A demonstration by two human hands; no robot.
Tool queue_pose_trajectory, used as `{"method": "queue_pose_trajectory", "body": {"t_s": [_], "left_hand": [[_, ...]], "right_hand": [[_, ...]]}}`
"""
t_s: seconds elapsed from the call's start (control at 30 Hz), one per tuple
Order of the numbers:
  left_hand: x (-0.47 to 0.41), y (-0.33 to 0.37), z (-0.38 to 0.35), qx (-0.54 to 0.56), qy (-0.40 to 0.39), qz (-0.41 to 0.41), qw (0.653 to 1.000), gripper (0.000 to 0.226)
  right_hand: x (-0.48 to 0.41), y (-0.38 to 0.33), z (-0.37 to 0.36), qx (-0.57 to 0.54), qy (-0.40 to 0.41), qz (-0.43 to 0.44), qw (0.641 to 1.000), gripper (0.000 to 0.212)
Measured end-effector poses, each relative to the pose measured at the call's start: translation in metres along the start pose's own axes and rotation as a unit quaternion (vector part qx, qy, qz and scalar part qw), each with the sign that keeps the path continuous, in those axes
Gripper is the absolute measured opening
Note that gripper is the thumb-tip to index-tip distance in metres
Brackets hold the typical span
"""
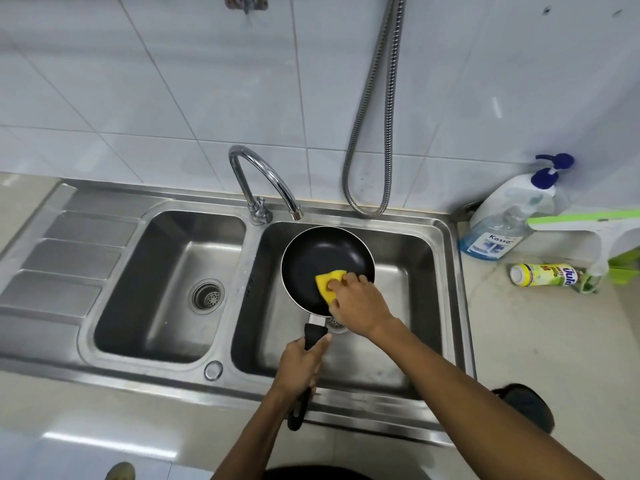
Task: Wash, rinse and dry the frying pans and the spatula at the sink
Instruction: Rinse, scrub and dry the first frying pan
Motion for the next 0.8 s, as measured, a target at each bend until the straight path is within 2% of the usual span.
{"method": "queue_pose_trajectory", "body": {"t_s": [0.13,0.2,0.3,0.4,0.43,0.5,0.53,0.6,0.73,0.8], "left_hand": [[0.004,-0.006,-0.007,-0.013,-0.007,0.015,1.000,0.034],[0.007,-0.007,-0.008,-0.018,-0.013,0.015,1.000,0.033],[0.010,-0.006,-0.008,-0.033,-0.019,0.014,0.999,0.033],[0.014,-0.006,-0.011,-0.044,-0.026,0.018,0.999,0.032],[0.014,-0.006,-0.011,-0.041,-0.029,0.019,0.999,0.032],[0.014,-0.006,-0.013,-0.027,-0.032,0.023,0.999,0.032],[0.013,-0.006,-0.013,-0.021,-0.029,0.025,0.999,0.033],[0.011,-0.006,-0.010,-0.014,-0.017,0.025,0.999,0.035],[0.008,-0.007,-0.005,-0.002,-0.010,0.016,1.000,0.040],[0.008,-0.007,-0.001,0.013,-0.001,0.017,1.000,0.040]], "right_hand": [[0.003,-0.005,-0.003,-0.163,-0.069,-0.040,0.983,0.051],[0.001,-0.008,-0.004,-0.188,-0.099,-0.036,0.976,0.053],[0.000,-0.016,-0.007,-0.211,-0.095,-0.022,0.973,0.050],[0.000,-0.023,-0.013,-0.257,-0.120,-0.009,0.959,0.077],[0.000,-0.025,-0.015,-0.252,-0.130,0.001,0.959,0.080],[-0.002,-0.022,-0.019,-0.245,-0.133,0.014,0.960,0.058],[-0.004,-0.019,-0.020,-0.251,-0.129,0.011,0.959,0.046],[-0.007,-0.007,-0.017,-0.282,-0.100,-0.001,0.954,0.036],[-0.008,0.024,0.005,-0.392,-0.002,-0.056,0.918,0.034],[-0.006,0.040,0.018,-0.424,0.058,-0.097,0.898,0.039]]}}
Point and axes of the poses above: each hand's wrist, its own x-axis away from the middle knuckle, its own z-axis out of the back of the hand, y = z × x, the point moved 4 cm from there along -x, towards the middle knuckle, and after that the axes turned 1 degree about -x, right-handed, at the moved point
